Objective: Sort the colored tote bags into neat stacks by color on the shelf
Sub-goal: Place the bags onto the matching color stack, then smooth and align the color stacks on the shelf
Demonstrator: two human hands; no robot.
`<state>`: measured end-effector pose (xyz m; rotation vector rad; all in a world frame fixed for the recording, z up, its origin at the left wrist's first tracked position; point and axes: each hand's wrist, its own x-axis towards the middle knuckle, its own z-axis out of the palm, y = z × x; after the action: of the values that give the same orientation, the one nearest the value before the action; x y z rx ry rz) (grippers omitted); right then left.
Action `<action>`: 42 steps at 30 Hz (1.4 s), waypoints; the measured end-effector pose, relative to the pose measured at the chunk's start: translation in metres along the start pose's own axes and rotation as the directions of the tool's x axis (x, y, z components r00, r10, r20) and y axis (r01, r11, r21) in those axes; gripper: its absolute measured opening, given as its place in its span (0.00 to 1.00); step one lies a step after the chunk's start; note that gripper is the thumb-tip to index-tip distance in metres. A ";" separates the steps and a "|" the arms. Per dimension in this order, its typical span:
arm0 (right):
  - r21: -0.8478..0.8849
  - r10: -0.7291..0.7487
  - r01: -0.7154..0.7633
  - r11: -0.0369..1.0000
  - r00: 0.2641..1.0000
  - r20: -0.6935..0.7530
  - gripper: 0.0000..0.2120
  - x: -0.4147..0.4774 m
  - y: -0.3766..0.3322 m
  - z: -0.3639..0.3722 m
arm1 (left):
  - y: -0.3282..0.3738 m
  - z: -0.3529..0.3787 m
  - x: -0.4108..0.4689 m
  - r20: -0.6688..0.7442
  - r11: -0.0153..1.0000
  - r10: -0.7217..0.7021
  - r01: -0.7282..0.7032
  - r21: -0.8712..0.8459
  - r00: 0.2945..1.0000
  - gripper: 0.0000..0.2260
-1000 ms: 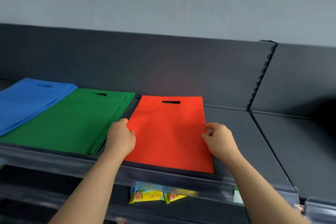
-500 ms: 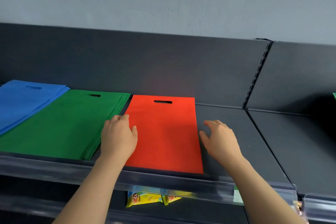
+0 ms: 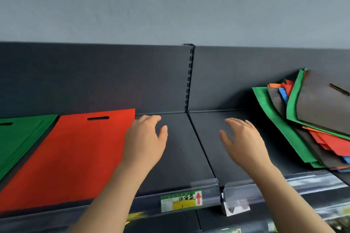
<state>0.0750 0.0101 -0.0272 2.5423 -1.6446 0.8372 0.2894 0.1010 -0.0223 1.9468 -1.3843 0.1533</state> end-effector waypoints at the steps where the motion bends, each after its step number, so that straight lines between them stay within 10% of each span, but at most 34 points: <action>1: -0.010 0.018 -0.018 1.000 1.000 -0.014 0.18 0.002 0.021 -0.007 | 0.016 0.011 0.001 0.011 1.000 0.012 -0.012 -0.018 1.000 0.15; 16: -0.195 0.385 -0.370 0.909 0.922 0.048 0.13 0.026 0.309 -0.098 | 0.247 0.171 0.013 0.234 0.956 0.153 -0.083 -0.282 0.960 0.16; 30: 0.142 0.217 -0.222 0.965 0.975 0.052 0.13 0.010 0.342 -0.122 | 0.303 0.219 0.029 0.396 0.925 0.000 0.151 -0.350 0.918 0.27; 35: -0.090 0.399 -0.391 0.916 0.913 0.092 0.14 0.011 0.367 -0.122 | 0.308 0.221 0.027 0.447 0.899 -0.039 0.226 -0.374 0.894 0.28; 42: -0.101 0.186 -0.173 0.980 0.973 0.135 0.20 0.002 0.351 -0.121 | 0.304 0.213 0.025 0.372 0.868 -0.141 0.295 -0.399 0.918 0.23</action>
<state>-0.2742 -0.1161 -0.0201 2.4756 -1.9307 0.5841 -0.0265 -0.0965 -0.0165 1.7608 -1.2447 -0.5857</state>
